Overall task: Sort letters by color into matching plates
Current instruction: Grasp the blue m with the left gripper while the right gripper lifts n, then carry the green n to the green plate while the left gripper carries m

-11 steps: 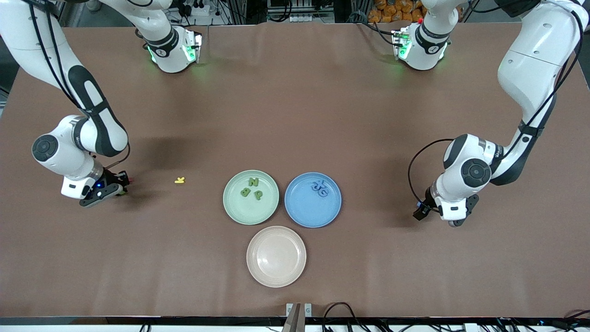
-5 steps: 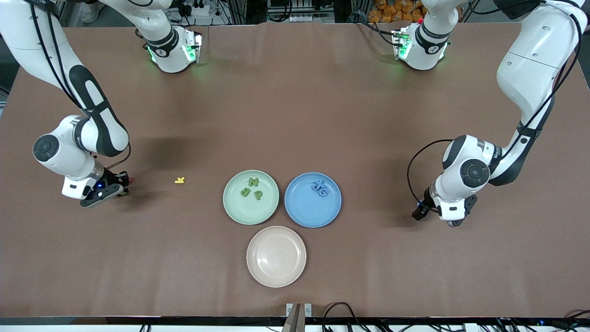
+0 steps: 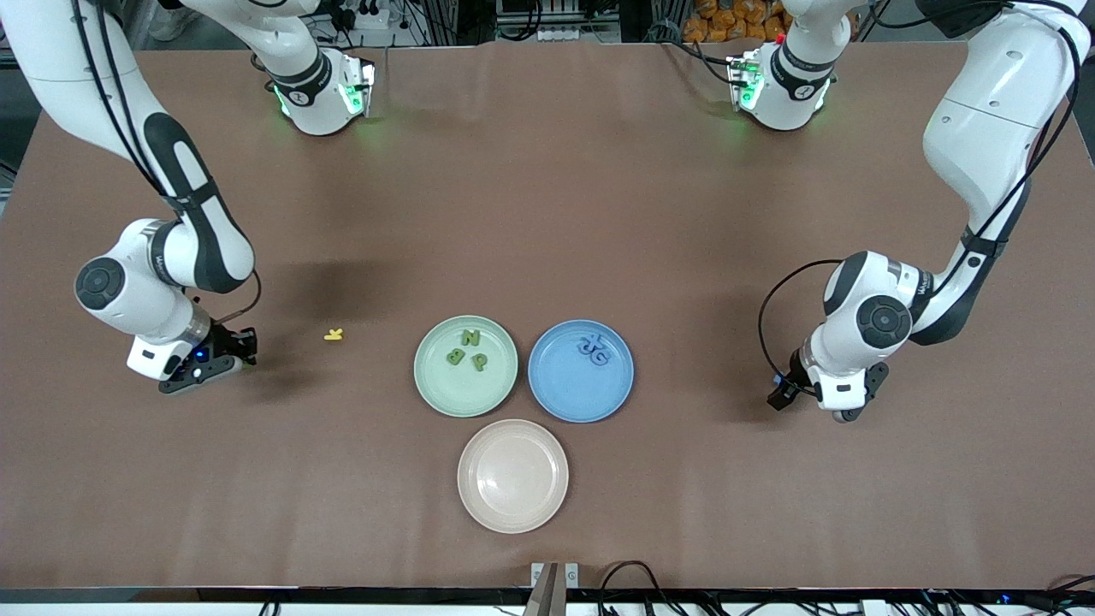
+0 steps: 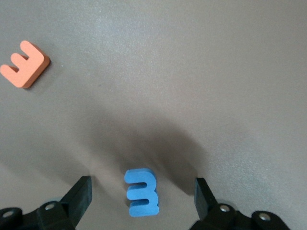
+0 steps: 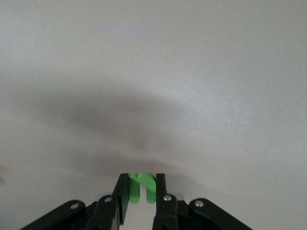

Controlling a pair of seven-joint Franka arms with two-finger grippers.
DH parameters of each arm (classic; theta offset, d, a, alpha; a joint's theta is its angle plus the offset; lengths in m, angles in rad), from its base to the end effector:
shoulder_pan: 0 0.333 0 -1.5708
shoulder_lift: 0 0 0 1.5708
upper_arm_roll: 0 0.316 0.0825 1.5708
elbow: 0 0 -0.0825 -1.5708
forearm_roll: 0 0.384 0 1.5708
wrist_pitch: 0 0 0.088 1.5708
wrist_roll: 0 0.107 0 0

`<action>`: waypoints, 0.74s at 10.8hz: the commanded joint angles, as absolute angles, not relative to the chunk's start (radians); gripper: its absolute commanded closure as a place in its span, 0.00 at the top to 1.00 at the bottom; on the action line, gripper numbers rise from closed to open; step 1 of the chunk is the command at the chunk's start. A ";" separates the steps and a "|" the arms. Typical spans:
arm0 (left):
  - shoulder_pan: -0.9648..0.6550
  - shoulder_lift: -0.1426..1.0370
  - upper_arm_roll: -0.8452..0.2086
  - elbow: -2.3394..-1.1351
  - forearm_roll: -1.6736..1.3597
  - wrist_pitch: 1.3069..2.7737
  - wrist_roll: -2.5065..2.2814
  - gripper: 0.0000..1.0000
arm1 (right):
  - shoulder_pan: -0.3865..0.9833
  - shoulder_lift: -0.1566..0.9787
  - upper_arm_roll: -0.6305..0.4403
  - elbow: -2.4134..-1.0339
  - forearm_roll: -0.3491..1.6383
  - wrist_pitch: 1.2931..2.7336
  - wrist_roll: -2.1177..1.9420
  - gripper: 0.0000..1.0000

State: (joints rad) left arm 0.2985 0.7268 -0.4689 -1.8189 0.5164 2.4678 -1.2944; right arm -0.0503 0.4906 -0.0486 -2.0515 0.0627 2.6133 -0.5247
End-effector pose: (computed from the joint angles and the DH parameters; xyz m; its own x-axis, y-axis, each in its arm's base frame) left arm 0.6405 -0.0921 0.1732 0.6763 0.7359 0.0336 0.7354 -0.6771 0.0281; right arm 0.5988 -0.0604 0.2022 0.9264 0.3702 0.0685 0.3694 -0.9289 0.0252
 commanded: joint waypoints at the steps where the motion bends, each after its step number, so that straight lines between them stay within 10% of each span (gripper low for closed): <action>1: 0.295 0.735 -0.466 -1.818 0.554 2.479 -1.292 0.05 | 0.040 0.465 -0.044 -2.048 0.179 2.595 -0.346 0.20; 8: 0.279 0.724 -0.468 -1.815 0.554 2.477 -1.298 0.00 | 0.328 0.477 -0.044 -1.974 0.265 2.566 0.124 0.20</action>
State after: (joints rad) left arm 0.2943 0.7177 -0.4705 -1.8146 0.5281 2.4623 -1.2943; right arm 0.2590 0.4798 -0.0377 -1.9934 0.2418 2.6010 0.0173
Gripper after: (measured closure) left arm 0.727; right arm 0.736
